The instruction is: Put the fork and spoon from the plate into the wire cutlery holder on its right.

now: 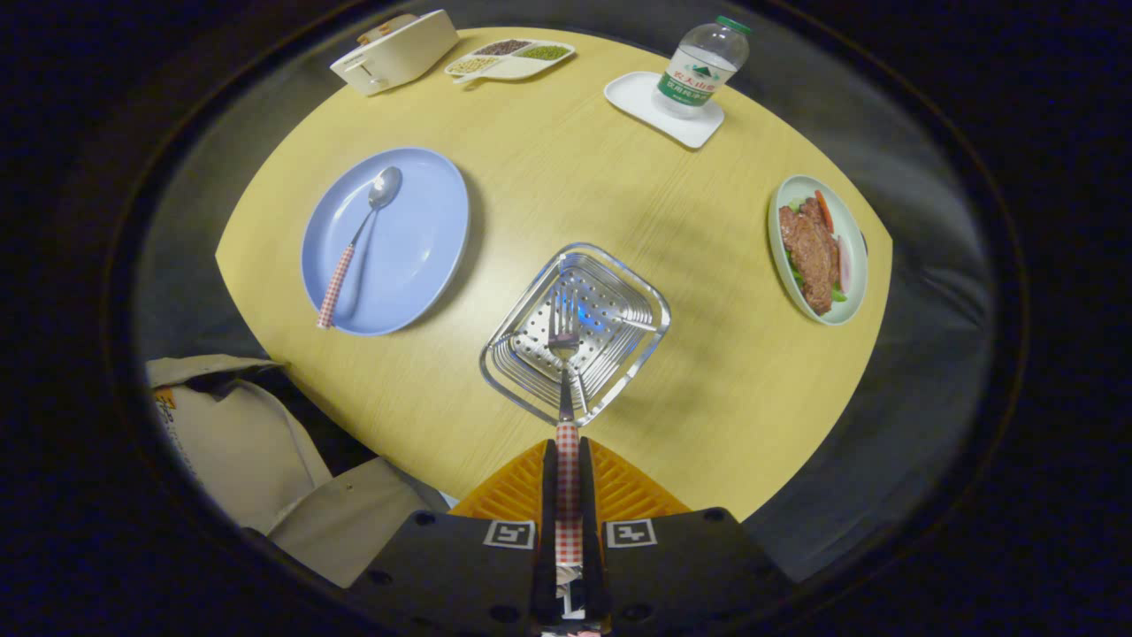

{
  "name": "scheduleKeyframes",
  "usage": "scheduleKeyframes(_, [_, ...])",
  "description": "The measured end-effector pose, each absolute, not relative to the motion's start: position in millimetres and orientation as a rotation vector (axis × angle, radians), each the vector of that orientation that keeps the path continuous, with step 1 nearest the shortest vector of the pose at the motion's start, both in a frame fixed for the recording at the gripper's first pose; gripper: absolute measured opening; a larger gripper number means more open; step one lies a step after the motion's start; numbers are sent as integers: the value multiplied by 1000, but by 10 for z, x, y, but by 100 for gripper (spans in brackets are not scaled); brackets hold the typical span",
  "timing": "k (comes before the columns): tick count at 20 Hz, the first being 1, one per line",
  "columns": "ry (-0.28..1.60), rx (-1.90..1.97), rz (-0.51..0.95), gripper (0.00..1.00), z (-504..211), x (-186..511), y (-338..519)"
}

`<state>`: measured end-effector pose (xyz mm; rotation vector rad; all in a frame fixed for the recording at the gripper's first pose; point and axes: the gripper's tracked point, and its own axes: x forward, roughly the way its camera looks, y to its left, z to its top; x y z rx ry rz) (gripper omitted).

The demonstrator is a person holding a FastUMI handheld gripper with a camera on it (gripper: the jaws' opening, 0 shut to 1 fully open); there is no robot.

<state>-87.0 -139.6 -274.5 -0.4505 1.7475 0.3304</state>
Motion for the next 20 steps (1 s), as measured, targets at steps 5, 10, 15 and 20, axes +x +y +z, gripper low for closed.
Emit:
scheduleKeyframes(5, [1702, -419, 307, 18, -2738, -764, -1379])
scheduleKeyframes(10, [1607, -364, 274, 34, -2694, -617, -1318])
scheduleKeyframes(15, [1416, -262, 260, 66, -2555, -378, -1022])
scheduleKeyframes(20, [1158, -264, 255, 99, -2395, -200, -658])
